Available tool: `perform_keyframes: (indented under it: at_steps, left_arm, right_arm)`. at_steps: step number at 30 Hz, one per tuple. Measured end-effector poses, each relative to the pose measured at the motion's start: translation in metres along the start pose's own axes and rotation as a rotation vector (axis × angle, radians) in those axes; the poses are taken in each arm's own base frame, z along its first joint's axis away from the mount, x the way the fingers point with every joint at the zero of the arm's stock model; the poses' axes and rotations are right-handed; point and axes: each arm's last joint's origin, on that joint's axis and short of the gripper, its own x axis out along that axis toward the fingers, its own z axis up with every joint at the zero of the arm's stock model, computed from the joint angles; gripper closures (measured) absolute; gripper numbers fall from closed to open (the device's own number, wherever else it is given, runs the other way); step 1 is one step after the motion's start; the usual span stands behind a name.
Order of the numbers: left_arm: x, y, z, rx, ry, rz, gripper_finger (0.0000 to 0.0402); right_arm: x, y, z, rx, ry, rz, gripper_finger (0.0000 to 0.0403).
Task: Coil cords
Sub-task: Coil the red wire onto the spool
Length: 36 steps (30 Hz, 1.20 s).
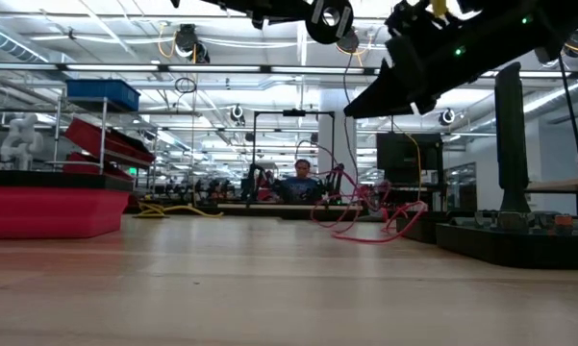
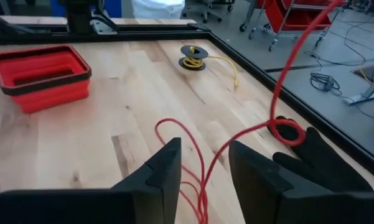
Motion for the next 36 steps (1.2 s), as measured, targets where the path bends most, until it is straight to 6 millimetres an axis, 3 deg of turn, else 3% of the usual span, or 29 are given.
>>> perform_keyframes:
  at_steps: [7,19,22,30,36]
  left_arm:
    - [0.0,0.0,0.0,0.0,0.004,-0.002,0.0402]
    - [0.0,-0.001,-0.002,0.0,0.018,-0.006,0.0402]
    - [0.0,-0.001,-0.002,0.001,0.018,-0.005,0.0401]
    - [0.0,0.005,-0.004,0.034,0.039,0.044,0.0401]
    - [-0.001,0.011,-0.009,0.029,0.052,0.028,0.0402]
  right_arm:
    - [0.015,-0.001,-0.01,-0.009,0.018,-0.033,0.0294]
    - [0.017,-0.001,-0.012,-0.016,0.033,-0.008,0.0394]
    - [0.017,0.0,-0.014,-0.01,0.051,0.019,0.04]
    - [0.006,0.018,-0.025,0.049,0.198,0.349,0.0402]
    - [-0.016,0.041,-0.017,0.083,0.207,0.672,0.0403]
